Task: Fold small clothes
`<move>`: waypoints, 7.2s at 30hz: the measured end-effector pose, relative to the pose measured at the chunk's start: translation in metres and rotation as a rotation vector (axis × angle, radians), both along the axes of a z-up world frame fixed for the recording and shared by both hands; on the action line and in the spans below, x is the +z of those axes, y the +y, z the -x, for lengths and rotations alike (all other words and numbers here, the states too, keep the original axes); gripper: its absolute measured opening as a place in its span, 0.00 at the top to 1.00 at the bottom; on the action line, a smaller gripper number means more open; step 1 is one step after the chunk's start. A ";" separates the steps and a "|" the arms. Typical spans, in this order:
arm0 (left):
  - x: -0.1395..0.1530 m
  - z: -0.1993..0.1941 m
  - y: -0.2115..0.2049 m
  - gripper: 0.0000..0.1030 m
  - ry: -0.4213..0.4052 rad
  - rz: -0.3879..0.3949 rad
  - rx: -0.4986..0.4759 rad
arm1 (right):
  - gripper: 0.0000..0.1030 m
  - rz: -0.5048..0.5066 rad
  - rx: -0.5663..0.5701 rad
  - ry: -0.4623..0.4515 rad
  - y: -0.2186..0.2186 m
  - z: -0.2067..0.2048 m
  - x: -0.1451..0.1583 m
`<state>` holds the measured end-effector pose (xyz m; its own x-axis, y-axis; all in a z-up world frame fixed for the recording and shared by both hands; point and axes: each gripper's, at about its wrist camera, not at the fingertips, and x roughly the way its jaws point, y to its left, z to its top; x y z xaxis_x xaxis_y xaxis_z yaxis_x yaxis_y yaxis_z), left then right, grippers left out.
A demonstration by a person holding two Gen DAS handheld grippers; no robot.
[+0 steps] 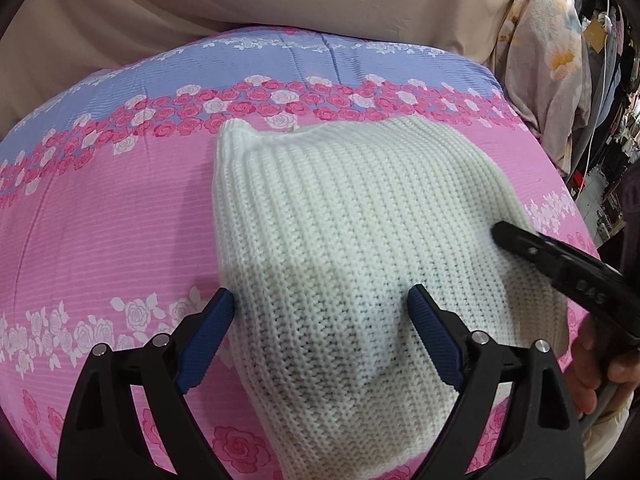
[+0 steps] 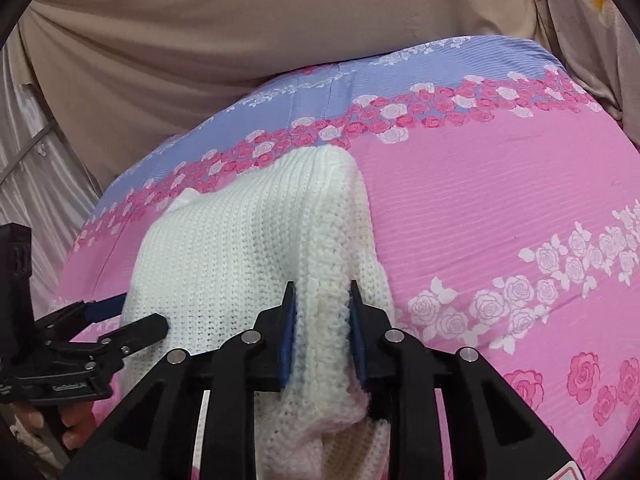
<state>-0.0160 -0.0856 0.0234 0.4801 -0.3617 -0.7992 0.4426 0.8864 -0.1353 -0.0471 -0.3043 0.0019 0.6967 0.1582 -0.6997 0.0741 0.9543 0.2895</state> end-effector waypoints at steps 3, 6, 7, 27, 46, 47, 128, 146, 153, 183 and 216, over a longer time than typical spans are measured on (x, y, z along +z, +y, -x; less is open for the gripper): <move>0.000 0.000 0.006 0.15 0.017 0.016 0.011 | 0.61 0.015 -0.016 0.000 -0.002 0.017 0.006; -0.002 0.002 0.020 0.12 0.043 0.040 0.015 | 0.38 0.015 -0.038 0.032 -0.009 0.033 0.000; -0.004 0.002 0.025 0.11 0.055 0.048 0.017 | 0.34 0.001 -0.045 0.046 -0.013 0.037 -0.004; 0.043 0.014 0.084 0.11 -0.035 0.171 0.120 | 0.82 -0.237 0.270 -0.233 0.022 0.041 0.078; 0.005 0.009 0.023 0.11 0.090 0.115 0.009 | 0.47 -0.065 -0.010 0.070 -0.013 0.026 -0.006; 0.004 0.007 0.025 0.10 0.104 0.128 0.015 | 0.40 -0.064 -0.009 0.078 -0.012 0.025 -0.007; 0.030 -0.174 0.188 0.09 -0.097 0.297 0.218 | 0.28 -0.033 0.085 -0.127 0.149 -0.196 0.029; 0.041 -0.229 0.162 0.44 -0.069 0.439 0.078 | 0.59 -0.180 0.198 -0.146 0.146 -0.244 0.032; 0.004 -0.235 0.134 0.40 -0.116 0.194 0.181 | 0.58 -0.163 0.032 -0.017 0.110 -0.251 -0.008; -0.021 -0.119 0.110 0.12 -0.302 -0.071 0.352 | 0.47 0.321 -0.086 -0.108 0.170 -0.117 -0.031; -0.036 -0.082 0.091 0.08 -0.254 -0.169 0.416 | 0.29 0.343 -0.102 -0.044 0.182 -0.092 -0.049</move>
<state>0.0656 0.0055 -0.0127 0.7423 0.0251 -0.6696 0.0483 0.9947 0.0908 0.0452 -0.1225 -0.0472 0.7271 -0.1526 -0.6693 0.1682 0.9849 -0.0418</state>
